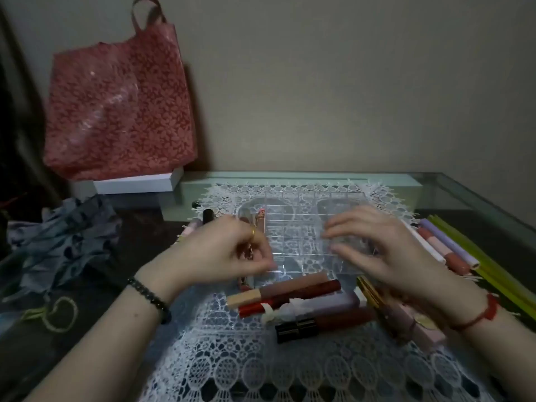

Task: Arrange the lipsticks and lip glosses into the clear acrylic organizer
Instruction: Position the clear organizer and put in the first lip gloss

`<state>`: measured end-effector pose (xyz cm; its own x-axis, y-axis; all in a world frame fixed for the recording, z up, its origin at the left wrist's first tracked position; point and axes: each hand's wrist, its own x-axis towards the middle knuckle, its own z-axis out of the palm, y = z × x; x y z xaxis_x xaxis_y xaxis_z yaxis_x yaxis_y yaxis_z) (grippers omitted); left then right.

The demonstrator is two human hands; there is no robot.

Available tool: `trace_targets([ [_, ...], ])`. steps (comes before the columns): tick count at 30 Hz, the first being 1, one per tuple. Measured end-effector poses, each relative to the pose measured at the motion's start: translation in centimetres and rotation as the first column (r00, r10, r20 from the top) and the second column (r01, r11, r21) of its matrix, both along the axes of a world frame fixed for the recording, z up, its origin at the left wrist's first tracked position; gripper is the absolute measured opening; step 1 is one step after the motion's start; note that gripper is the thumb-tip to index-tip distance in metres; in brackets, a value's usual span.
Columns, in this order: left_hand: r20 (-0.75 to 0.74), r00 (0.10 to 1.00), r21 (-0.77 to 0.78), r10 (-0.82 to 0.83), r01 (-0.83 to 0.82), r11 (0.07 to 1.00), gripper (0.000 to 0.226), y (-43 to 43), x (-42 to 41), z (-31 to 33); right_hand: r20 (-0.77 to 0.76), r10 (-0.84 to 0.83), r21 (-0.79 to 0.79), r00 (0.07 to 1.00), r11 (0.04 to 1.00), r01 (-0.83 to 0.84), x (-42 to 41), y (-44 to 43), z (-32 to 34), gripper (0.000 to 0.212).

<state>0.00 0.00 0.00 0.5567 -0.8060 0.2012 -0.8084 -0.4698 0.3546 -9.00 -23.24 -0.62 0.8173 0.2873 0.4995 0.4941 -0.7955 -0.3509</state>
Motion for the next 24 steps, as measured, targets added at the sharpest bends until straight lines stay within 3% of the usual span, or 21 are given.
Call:
trace_targets([
  [3, 0.106, 0.994, 0.226, 0.010, -0.034, 0.973, 0.023, -0.7, -0.5, -0.6, -0.059, 0.110, -0.137, 0.992, 0.984, -0.118, 0.2, 1.0, -0.6, 0.019],
  [4, 0.163, 0.987, 0.225, 0.006, -0.044, 0.973, 0.023, -0.9, -0.7, -0.8, -0.126, 0.117, -0.181, 0.985, 0.974, -0.139, 0.3, 1.5, -0.7, 0.020],
  [8, 0.154, 0.988, 0.268, 0.002, -0.044, 0.962, 0.022, -0.9, -0.8, -0.7, -0.218, 0.104, -0.252, 0.970, 0.955, -0.159, 0.7, 1.5, -1.3, 0.022],
  [14, 0.143, 0.989, 0.293, -0.023, -0.020, 0.956, 0.034, -0.8, -0.7, -0.8, -0.264, 0.054, -0.271, 0.963, 0.954, -0.128, 1.0, 1.3, -2.0, 0.028],
  [19, 0.097, 0.994, 0.208, -0.054, 0.033, 0.978, 0.029, -0.8, -1.1, -0.7, -0.266, 0.032, -0.251, 0.963, 0.963, -0.101, 0.9, 1.3, -2.3, 0.029],
  [24, 0.001, 0.994, -0.066, -0.111, 0.111, 0.992, 0.025, -0.7, -0.7, -0.1, -0.221, 0.033, -0.190, 0.975, 0.979, -0.076, 0.9, 1.6, -2.4, 0.028],
])
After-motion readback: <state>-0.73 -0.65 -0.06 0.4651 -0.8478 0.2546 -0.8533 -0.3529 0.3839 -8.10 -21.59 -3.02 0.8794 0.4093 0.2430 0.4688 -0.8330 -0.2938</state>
